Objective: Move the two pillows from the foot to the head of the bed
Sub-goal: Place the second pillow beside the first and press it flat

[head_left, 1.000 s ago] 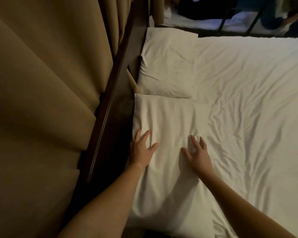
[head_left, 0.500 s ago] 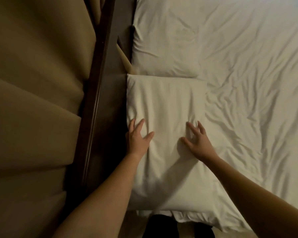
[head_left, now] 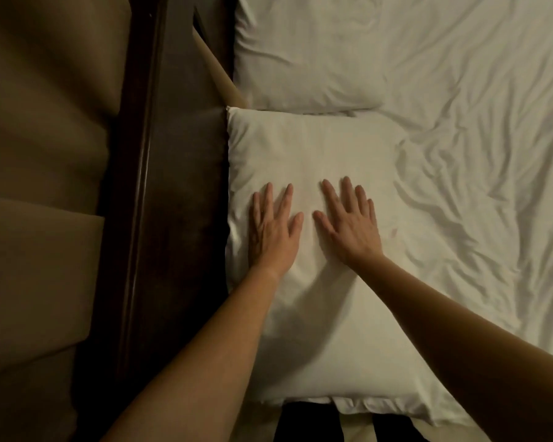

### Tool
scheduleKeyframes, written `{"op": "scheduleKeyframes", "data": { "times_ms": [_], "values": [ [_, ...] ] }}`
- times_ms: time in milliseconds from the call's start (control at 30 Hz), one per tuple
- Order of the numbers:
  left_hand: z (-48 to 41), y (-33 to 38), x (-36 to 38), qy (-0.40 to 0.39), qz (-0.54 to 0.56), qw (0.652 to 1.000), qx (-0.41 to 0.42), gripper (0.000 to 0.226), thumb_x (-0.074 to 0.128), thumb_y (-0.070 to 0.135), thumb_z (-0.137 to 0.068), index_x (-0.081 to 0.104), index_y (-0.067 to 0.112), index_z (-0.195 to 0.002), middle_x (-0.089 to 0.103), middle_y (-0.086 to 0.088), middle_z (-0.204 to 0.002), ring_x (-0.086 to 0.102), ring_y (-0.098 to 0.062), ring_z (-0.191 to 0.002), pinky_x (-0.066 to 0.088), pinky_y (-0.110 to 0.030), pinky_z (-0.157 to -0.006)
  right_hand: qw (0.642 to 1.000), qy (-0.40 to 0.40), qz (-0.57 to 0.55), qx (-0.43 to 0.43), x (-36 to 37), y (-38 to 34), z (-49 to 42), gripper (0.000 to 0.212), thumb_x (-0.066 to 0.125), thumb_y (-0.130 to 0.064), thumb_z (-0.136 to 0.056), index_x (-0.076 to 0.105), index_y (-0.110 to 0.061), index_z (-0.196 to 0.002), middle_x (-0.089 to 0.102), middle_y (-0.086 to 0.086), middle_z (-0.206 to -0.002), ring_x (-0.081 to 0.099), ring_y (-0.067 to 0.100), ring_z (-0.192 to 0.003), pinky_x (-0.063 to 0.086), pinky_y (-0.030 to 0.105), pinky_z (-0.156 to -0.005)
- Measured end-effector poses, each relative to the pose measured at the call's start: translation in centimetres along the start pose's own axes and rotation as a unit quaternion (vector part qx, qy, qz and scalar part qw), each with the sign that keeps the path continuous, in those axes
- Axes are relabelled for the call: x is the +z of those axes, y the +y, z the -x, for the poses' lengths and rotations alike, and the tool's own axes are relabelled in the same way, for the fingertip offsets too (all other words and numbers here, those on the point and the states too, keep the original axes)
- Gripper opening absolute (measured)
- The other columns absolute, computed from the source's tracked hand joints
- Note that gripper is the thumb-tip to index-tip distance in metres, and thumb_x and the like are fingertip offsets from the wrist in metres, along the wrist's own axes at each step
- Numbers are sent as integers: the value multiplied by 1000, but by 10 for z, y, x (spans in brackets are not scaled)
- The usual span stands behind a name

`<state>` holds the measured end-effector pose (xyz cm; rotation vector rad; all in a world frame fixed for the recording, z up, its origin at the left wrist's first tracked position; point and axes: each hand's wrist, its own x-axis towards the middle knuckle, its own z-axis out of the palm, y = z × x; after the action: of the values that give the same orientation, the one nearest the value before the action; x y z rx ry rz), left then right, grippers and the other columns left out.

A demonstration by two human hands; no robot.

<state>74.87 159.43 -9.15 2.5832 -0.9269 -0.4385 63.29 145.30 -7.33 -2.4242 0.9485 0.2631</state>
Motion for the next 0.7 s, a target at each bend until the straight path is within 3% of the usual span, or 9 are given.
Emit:
{"op": "scheduleKeyframes", "data": {
  "times_ms": [167, 267, 367, 433, 500, 567, 633, 700],
  "values": [
    [4, -34, 20, 13, -63, 998, 4, 60, 33, 60, -107, 24, 44, -165, 16, 3, -175, 10, -25, -161, 11, -46, -130, 1000, -2, 20, 0, 10, 25, -3, 66, 13, -76, -103, -4, -54, -163, -6, -8, -177, -7, 24, -163, 1, 48, -132],
    [18, -54, 24, 21, -64, 996, -58, 60, 32, 60, -107, 26, 44, -164, 18, 1, -175, 15, -30, -160, 13, -48, -130, 995, -10, 7, 98, 18, 66, 5, 66, 10, -76, -102, -2, -55, -163, -2, -5, -178, 1, 31, -163, 7, 52, -131],
    [27, -55, 20, -8, -13, 995, -96, 59, 37, 54, -108, 27, 41, -165, 16, -4, -176, 15, -36, -159, 13, -47, -130, 987, -48, 30, 150, 27, 118, 20, 85, -8, -86, -90, 7, -48, -164, 1, -3, -178, 9, 39, -162, 21, 63, -125],
    [26, -47, 10, -22, 19, 993, -115, 59, 41, 50, -109, 29, 38, -165, 16, -6, -176, 14, -35, -160, 12, -45, -130, 980, -55, 15, 190, 24, 130, 28, 87, -8, -86, -90, 10, -45, -165, 3, -2, -178, 12, 40, -161, 23, 62, -125],
    [29, -33, -5, -15, 38, 989, -139, 60, 43, 48, -108, 29, 35, -165, 17, -8, -175, 15, -34, -160, 13, -44, -130, 982, -33, 19, 183, 12, 114, 43, 84, -8, -84, -91, 3, -45, -166, 4, -3, -178, 11, 36, -162, 21, 59, -127],
    [42, -15, -17, 6, 34, 991, -129, 61, 45, 46, -108, 29, 32, -166, 18, -9, -175, 16, -34, -159, 8, -38, -129, 986, -19, 20, 166, 2, 82, 60, 73, 7, -74, -101, 1, -43, -167, 4, 0, -178, 11, 36, -162, 18, 54, -129],
    [60, 4, -25, 23, 32, 996, -81, 61, 46, 43, -109, 28, 33, -166, 18, -8, -175, 17, -33, -159, 5, -34, -127, 989, -10, 6, 144, -1, 48, 78, 67, 19, -64, -106, 6, -41, -168, 3, 1, -178, 11, 37, -161, 16, 54, -128],
    [81, 20, -22, 24, 41, 999, -24, 60, 44, 43, -109, 28, 34, -166, 17, -7, -175, 16, -31, -160, 14, -39, -130, 994, 1, -7, 106, 5, 17, 99, 65, 20, -61, -107, 5, -42, -168, -1, 0, -178, 7, 35, -162, 13, 54, -129]
  ]
}}
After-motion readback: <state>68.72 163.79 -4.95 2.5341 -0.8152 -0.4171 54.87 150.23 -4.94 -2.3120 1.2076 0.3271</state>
